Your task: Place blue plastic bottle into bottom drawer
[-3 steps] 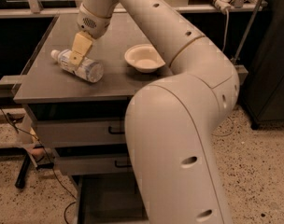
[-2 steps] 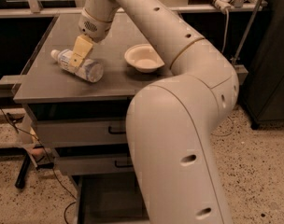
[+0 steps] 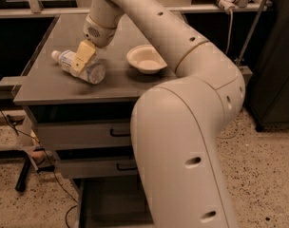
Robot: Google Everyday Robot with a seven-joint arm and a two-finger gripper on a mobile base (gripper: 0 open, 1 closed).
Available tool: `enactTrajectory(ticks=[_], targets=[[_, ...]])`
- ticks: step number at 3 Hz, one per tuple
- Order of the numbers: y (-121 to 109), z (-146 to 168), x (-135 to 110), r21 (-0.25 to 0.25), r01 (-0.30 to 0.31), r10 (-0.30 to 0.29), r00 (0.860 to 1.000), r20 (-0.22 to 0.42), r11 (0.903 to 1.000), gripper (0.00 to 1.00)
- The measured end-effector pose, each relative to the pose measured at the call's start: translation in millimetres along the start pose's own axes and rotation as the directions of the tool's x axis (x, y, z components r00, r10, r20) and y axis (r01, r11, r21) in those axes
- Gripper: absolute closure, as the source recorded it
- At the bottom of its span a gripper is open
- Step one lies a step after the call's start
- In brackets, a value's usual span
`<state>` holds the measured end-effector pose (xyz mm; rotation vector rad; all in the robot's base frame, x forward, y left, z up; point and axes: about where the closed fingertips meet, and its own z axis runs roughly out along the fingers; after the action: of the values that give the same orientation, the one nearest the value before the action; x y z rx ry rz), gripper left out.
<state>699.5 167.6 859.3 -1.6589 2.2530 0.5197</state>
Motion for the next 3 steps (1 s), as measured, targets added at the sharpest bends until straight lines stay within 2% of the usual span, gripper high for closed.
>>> enactTrajectory(ticks=[1, 3], targets=[[-0.1, 0.6, -0.2, 0.0, -0.001, 0.001, 1.0, 0.0, 1.0, 0.19], [-0.1, 0.6, -0.3, 0.0, -0.001, 0.001, 1.0, 0.0, 1.0, 0.66]])
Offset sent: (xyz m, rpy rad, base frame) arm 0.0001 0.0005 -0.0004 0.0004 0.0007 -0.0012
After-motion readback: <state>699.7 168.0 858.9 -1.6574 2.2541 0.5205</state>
